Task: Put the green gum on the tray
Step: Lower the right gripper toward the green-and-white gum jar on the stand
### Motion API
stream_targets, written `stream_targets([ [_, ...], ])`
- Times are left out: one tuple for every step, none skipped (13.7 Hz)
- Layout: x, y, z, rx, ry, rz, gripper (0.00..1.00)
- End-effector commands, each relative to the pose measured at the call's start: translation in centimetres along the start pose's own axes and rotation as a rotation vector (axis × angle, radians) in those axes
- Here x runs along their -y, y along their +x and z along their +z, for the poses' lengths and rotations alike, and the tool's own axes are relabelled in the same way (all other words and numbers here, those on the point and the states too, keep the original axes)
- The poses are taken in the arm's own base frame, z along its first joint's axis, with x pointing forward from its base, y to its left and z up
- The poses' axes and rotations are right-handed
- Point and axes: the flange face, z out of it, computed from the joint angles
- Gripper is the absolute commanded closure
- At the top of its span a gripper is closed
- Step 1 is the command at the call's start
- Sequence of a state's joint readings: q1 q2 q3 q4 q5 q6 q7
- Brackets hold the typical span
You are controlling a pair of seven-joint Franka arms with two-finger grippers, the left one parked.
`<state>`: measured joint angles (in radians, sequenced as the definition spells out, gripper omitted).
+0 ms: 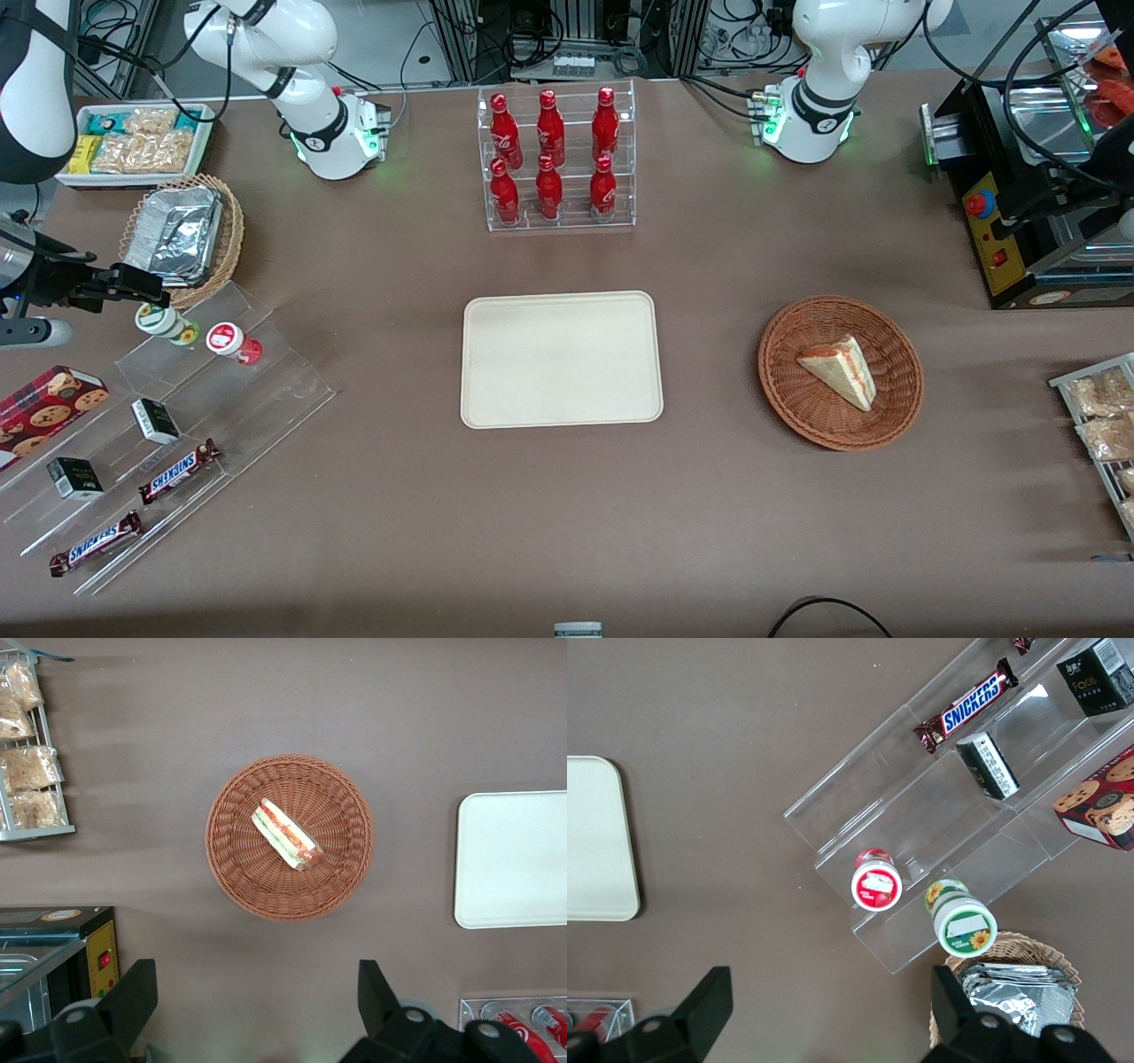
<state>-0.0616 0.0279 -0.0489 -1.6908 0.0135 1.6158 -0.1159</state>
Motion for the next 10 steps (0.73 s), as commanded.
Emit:
stream_targets([
  [0.0,0.0,-0.8,0.007,-0.005,0.013,0.00],
  [0.0,0.0,-0.7,0.008,-0.005,0.013,0.00],
  [-0.2,0.1,-0.4,0.010,-0.005,0.011,0.00],
  [-0.4,0.2,0.0,0.011,-0.004,0.007,0.00],
  [-0.6,0.3,0.4,0.011,-0.004,0.008,0.00],
  [-0.8,0.5,0.8,-0.010,-0.006,0.010,0.00],
  [-1.8,0.7,1.4,-0.033,-0.008,0.010,0.00],
  [-2.9,0.7,2.0,-0.042,-0.009,-0.023,0.00],
  [-4.0,0.7,3.0,-0.050,-0.010,-0.052,0.00],
  [-5.2,0.5,4.0,-0.058,-0.011,-0.075,0.00],
])
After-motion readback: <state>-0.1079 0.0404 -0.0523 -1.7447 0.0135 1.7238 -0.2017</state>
